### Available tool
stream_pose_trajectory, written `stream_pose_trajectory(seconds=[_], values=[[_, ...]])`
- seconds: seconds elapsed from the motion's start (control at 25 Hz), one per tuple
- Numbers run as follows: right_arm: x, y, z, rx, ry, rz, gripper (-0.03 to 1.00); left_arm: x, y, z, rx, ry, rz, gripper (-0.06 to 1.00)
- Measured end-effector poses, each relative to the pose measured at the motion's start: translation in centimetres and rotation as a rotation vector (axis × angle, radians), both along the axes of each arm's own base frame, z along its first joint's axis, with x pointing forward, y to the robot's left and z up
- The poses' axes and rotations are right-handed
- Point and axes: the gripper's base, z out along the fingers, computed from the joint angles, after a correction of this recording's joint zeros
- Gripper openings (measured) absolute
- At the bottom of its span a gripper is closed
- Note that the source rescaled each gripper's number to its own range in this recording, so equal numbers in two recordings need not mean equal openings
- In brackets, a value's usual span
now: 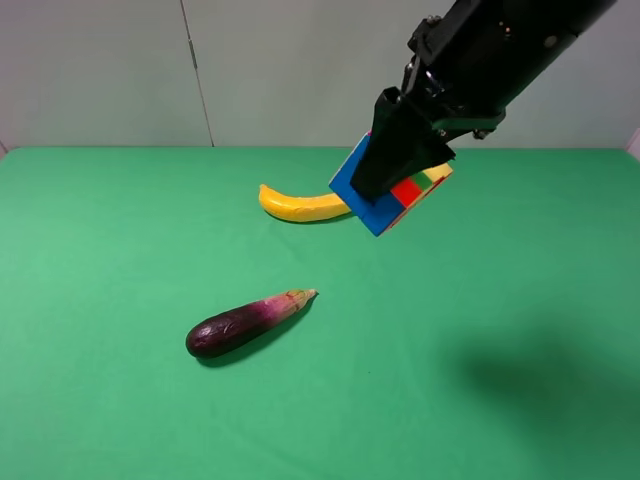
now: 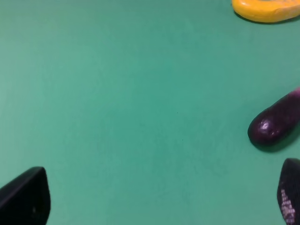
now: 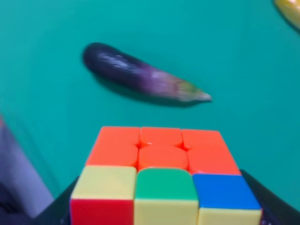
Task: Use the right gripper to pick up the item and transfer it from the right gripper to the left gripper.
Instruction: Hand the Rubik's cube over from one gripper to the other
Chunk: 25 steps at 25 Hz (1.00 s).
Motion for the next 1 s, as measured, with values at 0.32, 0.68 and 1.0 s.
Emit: stream_pose_trajectory(seconds=[0.32,0.68,1.0], values=[[-1.7,-0.3,-0.4,0.043,-0.058,0.181,0.01,0.0,0.0,0.0,0.0,0.0,0.0,0.91],[-2.2,-0.2,-0.4,0.039,-0.166,0.417,0.01,0.0,0.0,0.0,0.011,-0.002,-0.008,0.91],[-2.1,-0.1,-0.3,0.034,-0.231,0.491,0.01,-0.1,-0.8,0.1,0.013,-0.012,-0.119,0.91]])
